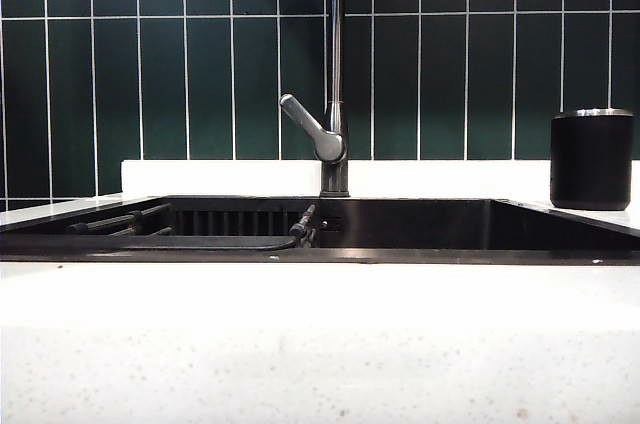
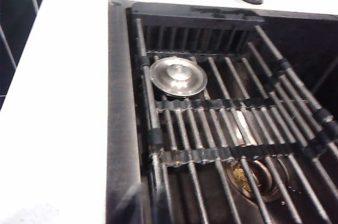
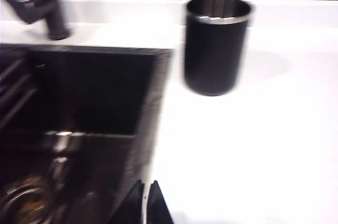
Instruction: Pick up the mug next to the sink, go to the faucet to get some water, pour the water into the sink, and finally put the mug back to its place.
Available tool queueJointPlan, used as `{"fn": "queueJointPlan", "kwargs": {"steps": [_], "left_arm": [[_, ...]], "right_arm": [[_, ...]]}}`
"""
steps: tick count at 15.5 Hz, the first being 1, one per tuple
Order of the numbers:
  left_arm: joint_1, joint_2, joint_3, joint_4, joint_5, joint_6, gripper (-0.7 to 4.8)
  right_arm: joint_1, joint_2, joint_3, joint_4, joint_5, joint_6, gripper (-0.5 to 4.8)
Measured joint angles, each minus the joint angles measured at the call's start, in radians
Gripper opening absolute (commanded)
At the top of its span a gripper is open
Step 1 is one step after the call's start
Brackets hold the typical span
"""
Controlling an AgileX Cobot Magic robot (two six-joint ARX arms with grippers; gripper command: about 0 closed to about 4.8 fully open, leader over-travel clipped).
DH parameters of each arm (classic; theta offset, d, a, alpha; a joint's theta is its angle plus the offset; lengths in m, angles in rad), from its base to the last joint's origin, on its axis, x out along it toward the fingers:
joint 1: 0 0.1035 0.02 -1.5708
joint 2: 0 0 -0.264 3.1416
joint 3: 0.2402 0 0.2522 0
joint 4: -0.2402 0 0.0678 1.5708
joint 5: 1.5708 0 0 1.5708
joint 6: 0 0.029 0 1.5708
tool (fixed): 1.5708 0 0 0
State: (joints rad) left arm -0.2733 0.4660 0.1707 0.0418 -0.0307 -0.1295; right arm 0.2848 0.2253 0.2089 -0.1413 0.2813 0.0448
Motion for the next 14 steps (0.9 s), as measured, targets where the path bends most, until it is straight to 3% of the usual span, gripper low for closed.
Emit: {"fn": "queueJointPlan", "kwargs": {"steps": [4,14], "left_arm": [[-0.01,0.001,-0.033,0.02,-0.029,-0.007,0.12],[-0.01,0.001,-0.072,0.029,-0.076,0.0,0.12]], "right_arm": [[0.0,0.0,-0.003,0.001,0.076,0.0,0.21],[0.0,0.0,-0.07,-0.006,0.078,0.0,-0.06]]}}
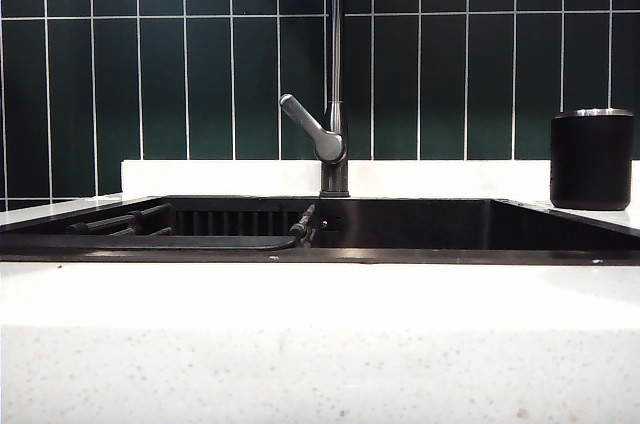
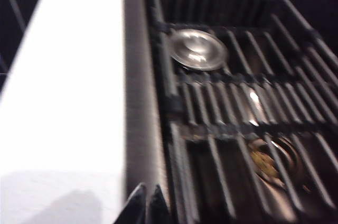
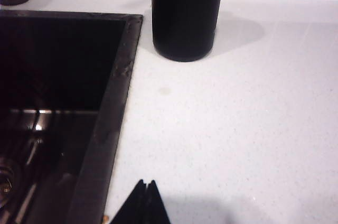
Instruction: Pick up the mug next to the sink, go to the faucet to get some water, pour the water into the sink, and finally put the mug back to its place.
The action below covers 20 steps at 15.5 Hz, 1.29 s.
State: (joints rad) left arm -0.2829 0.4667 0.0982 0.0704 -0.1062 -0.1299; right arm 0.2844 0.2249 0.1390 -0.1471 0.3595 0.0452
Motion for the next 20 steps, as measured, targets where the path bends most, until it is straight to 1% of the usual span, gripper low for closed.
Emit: {"fn": "queueJointPlan", "kwargs": {"steps": [2,4,9,20], "left_arm": [[0.0,0.0,-0.037,0.069,-0.034,0.001,0.13],[0.0,0.0,-0.038,0.084,-0.036,0.001,0.13],[0.0,0.0,-0.038,0.049,-0.036,0.001,0.18],[0.0,-0.012,-0.038,0.043,-0.037,0.001,0.18]], "right_arm": [[0.0,0.0,-0.035,0.081,0.0,0.0,-0.06],[0.0,0.0,-0.04,0.089,0.0,0.0,-0.05],[0.0,0.0,-0.04,0.09,0.0,0.0,-0.05],[0.0,0.0,-0.04,0.092,0.0,0.0,-0.05]]}}
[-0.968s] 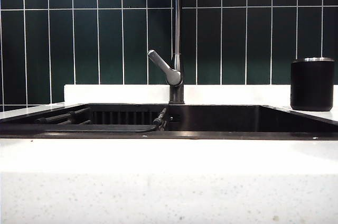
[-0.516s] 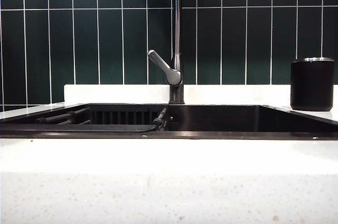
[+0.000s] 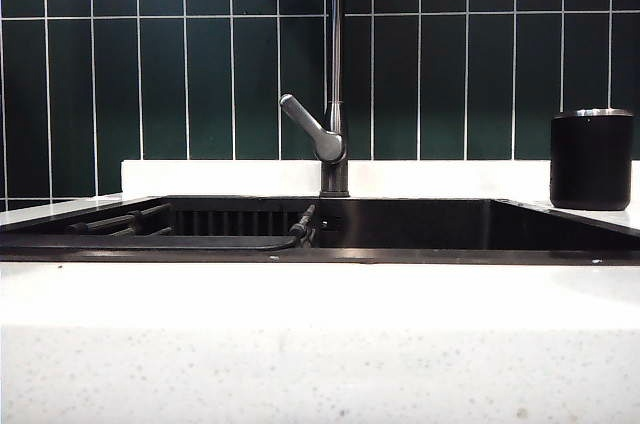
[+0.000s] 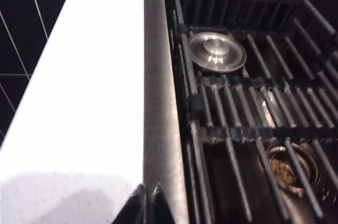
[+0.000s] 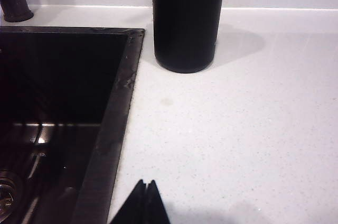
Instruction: Pick up the mug next to the sink, go to the faucet to get some water, pour the water into the sink, and finally put the mug back to its place.
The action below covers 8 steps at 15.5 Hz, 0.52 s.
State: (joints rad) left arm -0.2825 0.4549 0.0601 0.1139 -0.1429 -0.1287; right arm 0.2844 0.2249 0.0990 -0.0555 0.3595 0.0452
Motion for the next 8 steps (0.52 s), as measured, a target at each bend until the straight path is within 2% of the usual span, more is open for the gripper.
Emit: {"fn": "queueJointPlan", "kwargs": {"steps": [5,8], "left_arm": [[0.0,-0.174,-0.001,-0.002,0.0,0.014,0.18],[0.0,-0.267,-0.001,-0.002,0.002,0.121,0.18]], "right_arm": [[0.0,0.0,0.0,0.005,0.0,0.0,-0.05],[0.0,0.0,0.0,0.005,0.0,0.0,-0.05]]}}
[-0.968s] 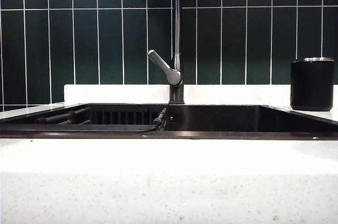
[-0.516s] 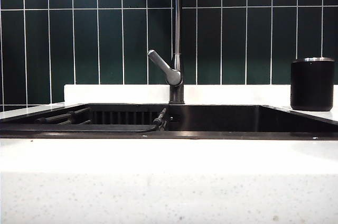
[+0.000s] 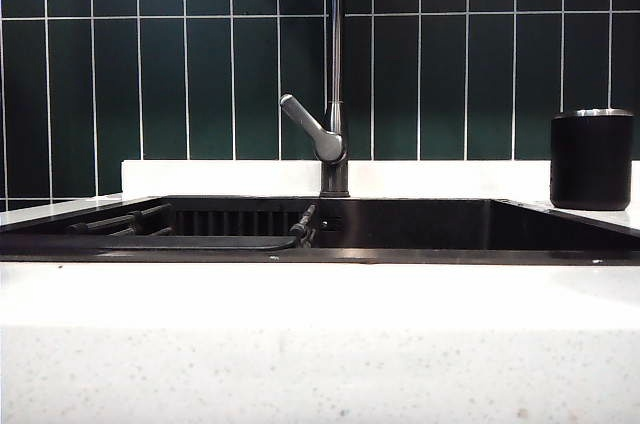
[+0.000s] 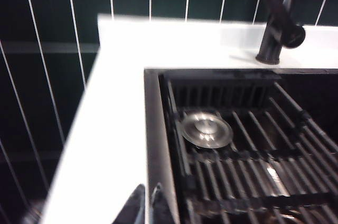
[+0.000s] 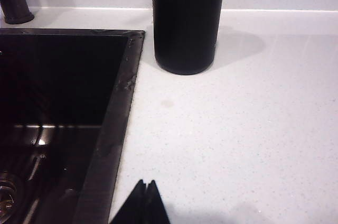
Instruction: Pick up the mug next to the sink, go to the faucet to get some water, pour the water into the sink, and finally put the mug back to its place.
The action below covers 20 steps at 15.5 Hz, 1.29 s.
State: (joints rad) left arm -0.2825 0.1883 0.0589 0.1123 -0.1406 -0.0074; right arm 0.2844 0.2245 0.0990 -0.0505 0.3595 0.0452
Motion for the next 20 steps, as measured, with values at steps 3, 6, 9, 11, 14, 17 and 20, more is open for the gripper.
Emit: {"fn": "queueJointPlan", "kwargs": {"steps": [3,6,9,11,14,17,20], "left_arm": [[0.0,-0.071,0.0,-0.012,0.001,0.077,0.18],[0.0,-0.123,-0.014,-0.072,0.001,0.083,0.18],[0.0,-0.169,-0.056,-0.098,0.001,0.083,0.18],[0.0,-0.182,-0.055,-0.128,0.001,0.083,0.18],[0.01,-0.182,-0.055,-0.139,-0.044,0.083,0.18],[0.075,-0.182,-0.055,-0.138,-0.043,0.083,0.18],[0.117,-0.182,-0.056,-0.108,-0.042,0.083,0.18]], "right_arm": [[0.0,0.0,0.0,0.0,0.0,0.0,-0.05],[0.0,0.0,0.0,0.0,0.0,0.0,-0.05],[0.0,0.0,0.0,0.0,0.0,0.0,-0.05],[0.0,0.0,0.0,0.0,0.0,0.0,-0.05],[0.0,0.0,0.0,0.0,0.0,0.0,-0.05],[0.0,0.0,0.0,0.0,0.0,0.0,-0.05],[0.0,0.0,0.0,0.0,0.0,0.0,-0.05]]}}
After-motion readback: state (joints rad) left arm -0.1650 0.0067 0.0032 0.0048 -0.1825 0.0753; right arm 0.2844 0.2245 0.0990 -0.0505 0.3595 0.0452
